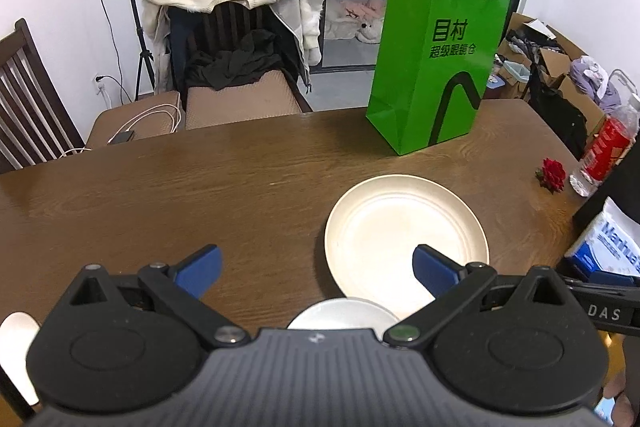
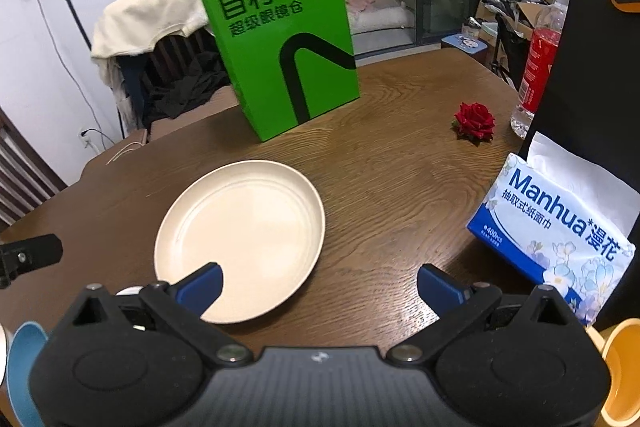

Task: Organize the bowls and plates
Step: 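Move both open grippers toward the cream plate beside the green bag, then bring the left gripper to the plate rim while the right gripper approaches it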

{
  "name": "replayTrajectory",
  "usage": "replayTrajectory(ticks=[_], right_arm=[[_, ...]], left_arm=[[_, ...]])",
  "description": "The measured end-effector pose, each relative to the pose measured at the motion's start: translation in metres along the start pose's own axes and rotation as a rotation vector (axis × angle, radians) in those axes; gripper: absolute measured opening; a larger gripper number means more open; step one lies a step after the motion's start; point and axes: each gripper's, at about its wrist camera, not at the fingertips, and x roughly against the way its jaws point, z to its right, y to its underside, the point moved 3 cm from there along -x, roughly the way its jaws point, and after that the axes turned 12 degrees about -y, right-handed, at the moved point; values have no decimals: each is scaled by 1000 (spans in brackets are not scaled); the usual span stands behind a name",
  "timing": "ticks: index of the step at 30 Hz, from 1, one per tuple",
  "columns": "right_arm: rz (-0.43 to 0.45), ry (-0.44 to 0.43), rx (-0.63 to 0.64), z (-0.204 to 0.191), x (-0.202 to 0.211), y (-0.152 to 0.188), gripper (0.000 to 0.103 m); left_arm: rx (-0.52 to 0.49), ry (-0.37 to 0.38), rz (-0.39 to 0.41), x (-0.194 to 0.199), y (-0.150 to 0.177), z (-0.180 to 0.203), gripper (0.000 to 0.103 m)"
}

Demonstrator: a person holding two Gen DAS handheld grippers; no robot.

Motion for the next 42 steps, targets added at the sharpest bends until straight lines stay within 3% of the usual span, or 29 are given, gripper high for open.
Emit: replayTrajectory(ticks=[28,42], right_arm=[[-86,48,-73,27,-73,-38,103],[-127,43,-125,45,-100,-42,91]], left_arm=[[-17,-5,-117,-92,-45,30,103],[-22,-4,-171,-123,-49,38,102]])
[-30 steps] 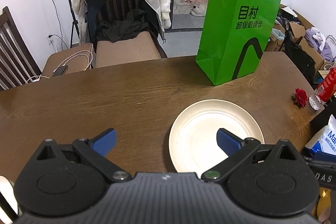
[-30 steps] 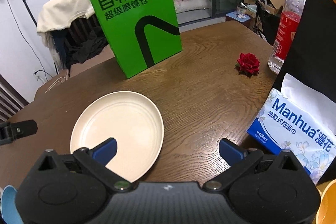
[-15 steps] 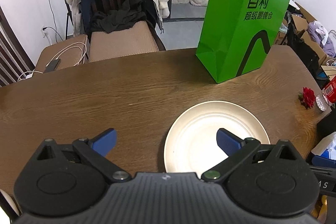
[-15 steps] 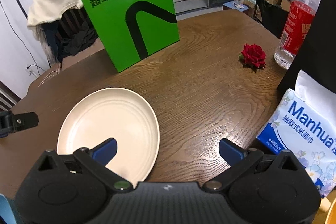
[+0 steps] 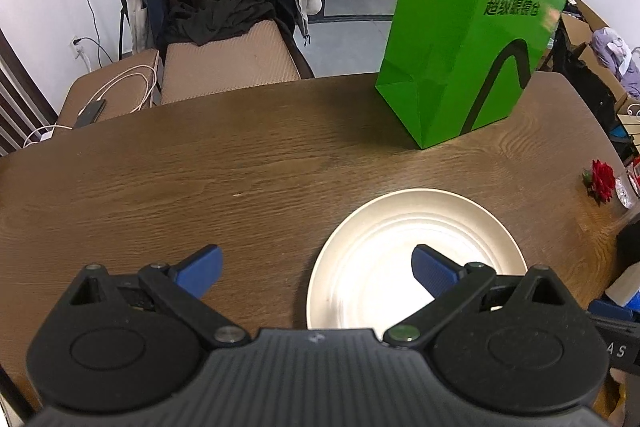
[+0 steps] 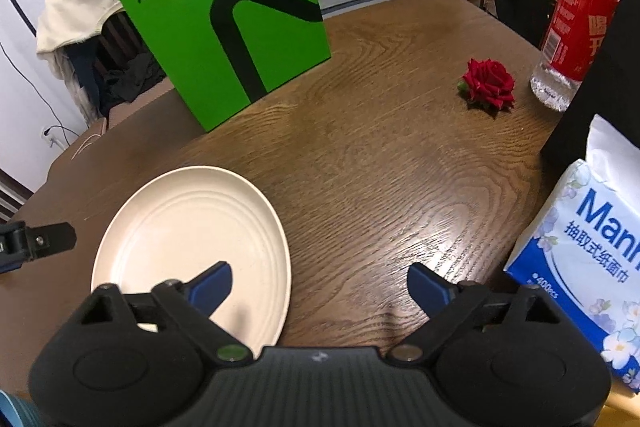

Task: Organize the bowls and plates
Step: 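Bring the left gripper to the plate rim while the right gripper approaches it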

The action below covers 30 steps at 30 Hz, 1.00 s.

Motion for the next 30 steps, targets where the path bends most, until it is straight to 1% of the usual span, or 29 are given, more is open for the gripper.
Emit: replayTrajectory(ticks=[3,6,13,17,21,23,30], right_arm=[[-7,0,-7,3,-5,-2,90],[-6,-7,-23,6,-7,-4,85],[-12,-32,-36,8,-16,-5,78],[-10,-44,-45,11,-19,-6,76],[-9,-61,-52,13,-22,-6,73],[-15,-64,-57,14,-24,-6,69],[-18,-77,-70,17,-29,-3,66]], left_arm=[[7,4,-16,-5,-3,1,101],[10,4,-25,-10,-5,3,100],[11,7,-46,-19,-6,8,93],[15,-4,-45,-21,-6,9,93],[26,4,-70,-28,-6,10,92],[29,2,-76,-30,-6,10,92],[54,9,-97,-39,-8,7,92]])
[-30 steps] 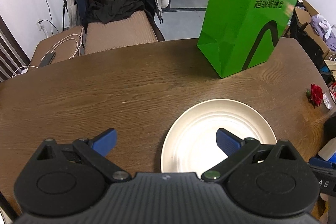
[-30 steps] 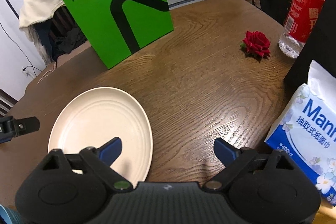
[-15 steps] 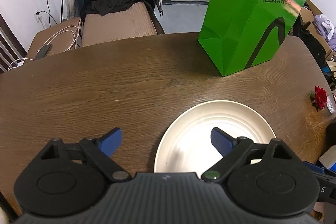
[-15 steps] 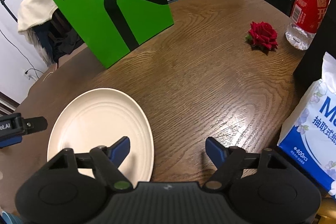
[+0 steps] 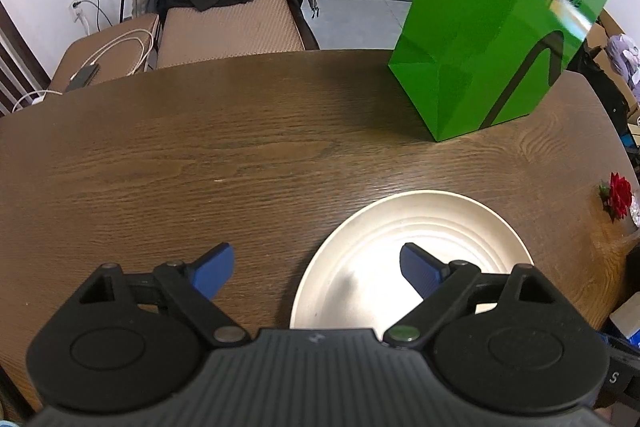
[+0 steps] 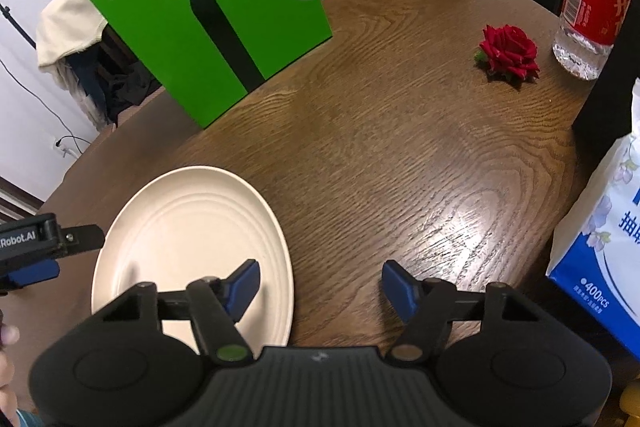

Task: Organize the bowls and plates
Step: 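Bring the left gripper to the plate rim while the right gripper approaches it, then close the left gripper on the plate rim while the right gripper closes on it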

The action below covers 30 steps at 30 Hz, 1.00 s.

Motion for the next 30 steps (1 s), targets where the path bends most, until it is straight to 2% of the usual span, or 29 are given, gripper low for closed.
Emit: replayTrajectory(ticks=[10,17,21,24,26,30], right_arm=[[-4,7,3,2,-7,1,59],[3,11,17,1,-12,1,58],[3,5,21,-1,-13,0,48],[6,6,27,-3,-14,1,45],[6,0,29,-4,-14,1,38],[5,-22,25,-4,-16,0,29]], left_arm=[[-2,25,-23,-15,-1,0,83],[-1,24,-34,-21,-1,-3,78],[0,30,-42,-24,-1,-3,74],[-3,33,-55,-27,1,-4,61],[-8,35,-63,-30,1,-4,49],[-14,42,-65,-34,3,-2,37]])
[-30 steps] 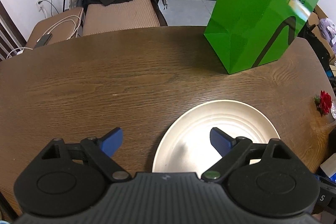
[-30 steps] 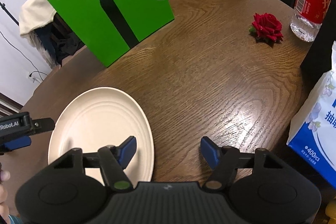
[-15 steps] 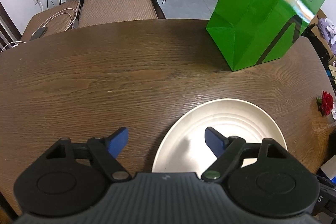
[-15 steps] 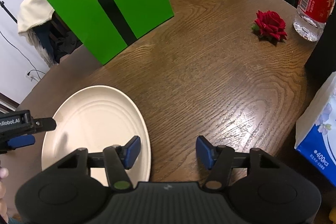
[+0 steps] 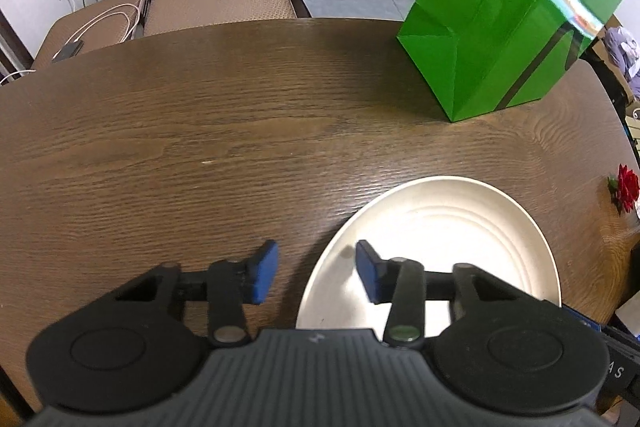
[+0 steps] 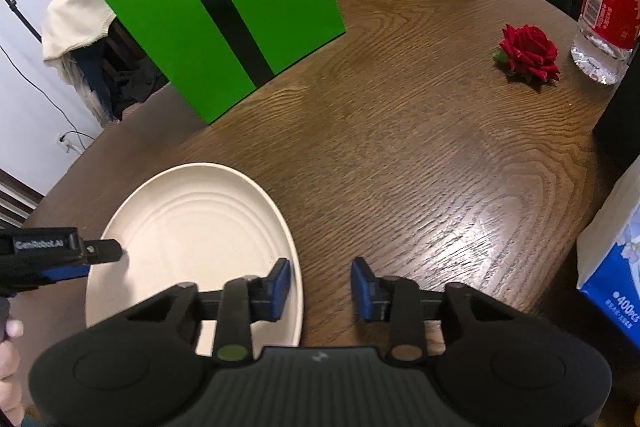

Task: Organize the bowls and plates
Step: 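Close the left gripper on the plate rim while the right gripper closes on it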

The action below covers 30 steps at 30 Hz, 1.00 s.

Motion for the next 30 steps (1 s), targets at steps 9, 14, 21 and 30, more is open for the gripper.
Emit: replayTrajectory(ticks=[9,14,21,30], right_arm=[[6,-52,-1,-3,-2,1,10],[12,-64,-6,-3,-3,1,6],[14,-64,-6,-3,-3,1,6],[-2,-51,-13,-3,-1,3,14]], left_arm=[[-28,17,9,-1,1,7,19],[-26,22,12,-2,1,7,19],[-29,26,-4,-3,2,6,19],[-72,24,-46,-3,8,6,20]])
